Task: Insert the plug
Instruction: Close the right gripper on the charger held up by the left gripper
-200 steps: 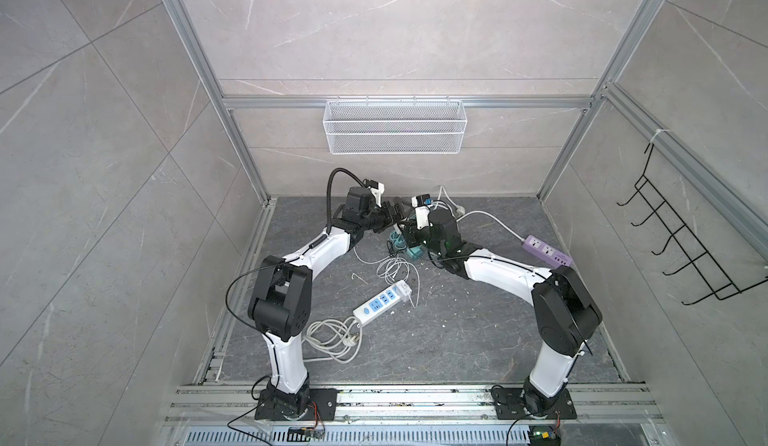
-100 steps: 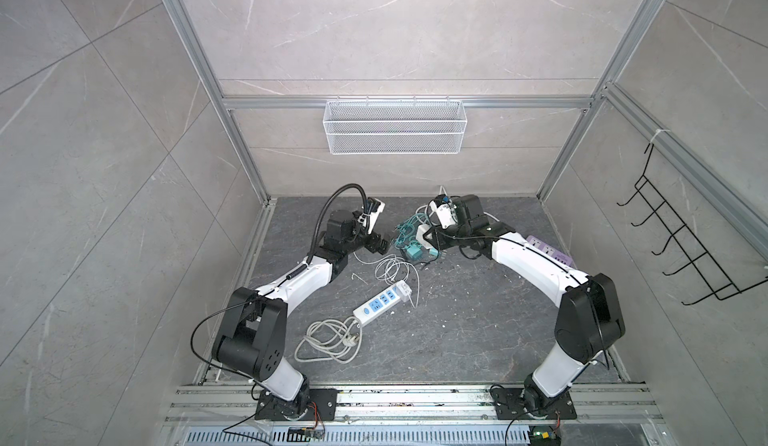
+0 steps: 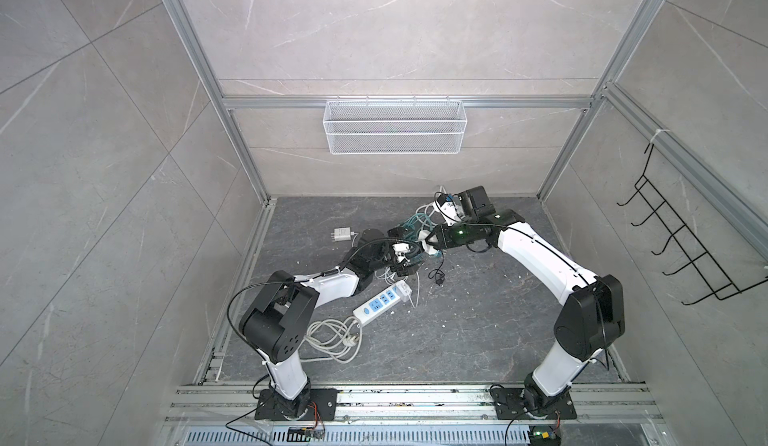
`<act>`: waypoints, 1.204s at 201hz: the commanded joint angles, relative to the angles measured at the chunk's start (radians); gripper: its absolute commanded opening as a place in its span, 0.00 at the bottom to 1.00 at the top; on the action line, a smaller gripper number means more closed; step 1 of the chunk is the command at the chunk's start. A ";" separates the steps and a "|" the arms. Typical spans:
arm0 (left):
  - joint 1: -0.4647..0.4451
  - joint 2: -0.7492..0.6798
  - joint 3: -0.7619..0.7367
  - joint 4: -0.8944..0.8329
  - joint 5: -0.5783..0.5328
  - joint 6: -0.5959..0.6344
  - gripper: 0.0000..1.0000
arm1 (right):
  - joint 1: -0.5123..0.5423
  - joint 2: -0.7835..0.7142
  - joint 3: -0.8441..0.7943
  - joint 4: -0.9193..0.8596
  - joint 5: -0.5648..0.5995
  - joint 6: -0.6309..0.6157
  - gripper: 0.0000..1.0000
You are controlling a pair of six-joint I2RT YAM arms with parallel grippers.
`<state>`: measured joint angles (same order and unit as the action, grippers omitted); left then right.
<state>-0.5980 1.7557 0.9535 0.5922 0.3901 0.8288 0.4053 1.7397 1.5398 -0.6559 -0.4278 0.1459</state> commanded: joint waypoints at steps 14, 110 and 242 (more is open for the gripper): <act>0.007 0.036 0.048 0.084 -0.008 0.124 1.00 | 0.003 0.049 0.063 -0.060 -0.069 0.012 0.11; 0.001 0.088 0.126 -0.016 0.082 0.143 0.95 | 0.003 0.068 0.071 -0.067 -0.120 -0.004 0.12; 0.000 0.117 0.206 -0.135 0.074 0.134 0.58 | 0.003 0.083 0.083 -0.065 -0.155 -0.007 0.12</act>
<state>-0.5957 1.8580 1.1099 0.4603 0.4545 0.9649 0.4004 1.8126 1.5974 -0.7124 -0.5499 0.1425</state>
